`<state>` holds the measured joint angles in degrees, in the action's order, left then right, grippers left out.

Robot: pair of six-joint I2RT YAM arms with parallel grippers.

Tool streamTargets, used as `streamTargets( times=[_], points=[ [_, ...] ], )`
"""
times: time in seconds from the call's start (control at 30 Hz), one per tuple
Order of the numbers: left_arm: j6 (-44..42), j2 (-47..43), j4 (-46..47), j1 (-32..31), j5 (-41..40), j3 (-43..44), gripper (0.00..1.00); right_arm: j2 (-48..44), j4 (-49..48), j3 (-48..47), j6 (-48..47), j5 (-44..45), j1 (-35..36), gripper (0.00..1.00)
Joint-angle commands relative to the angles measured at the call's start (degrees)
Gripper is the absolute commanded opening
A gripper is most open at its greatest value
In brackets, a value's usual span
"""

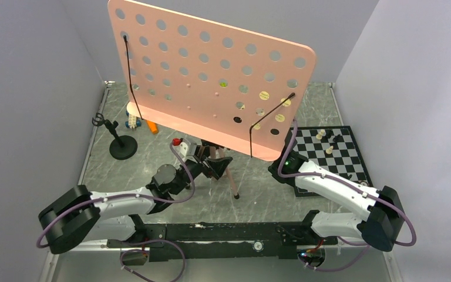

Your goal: Pack up the instrument practice props

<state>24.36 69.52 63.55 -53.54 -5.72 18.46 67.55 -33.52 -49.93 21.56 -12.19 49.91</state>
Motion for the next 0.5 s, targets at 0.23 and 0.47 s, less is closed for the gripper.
streamTargets(
  times=[0.23,0.47],
  points=[
    [-7.1,-10.9,-24.6,-0.9,-8.7,3.6,0.99,1.6,11.9,-2.9,9.9,4.7,0.2,0.00],
    [-3.8,-11.0,-20.9,-1.0,-9.6,-0.8,0.99,2.1,8.7,0.3,10.5,2.0,-0.9,0.00]
  ],
)
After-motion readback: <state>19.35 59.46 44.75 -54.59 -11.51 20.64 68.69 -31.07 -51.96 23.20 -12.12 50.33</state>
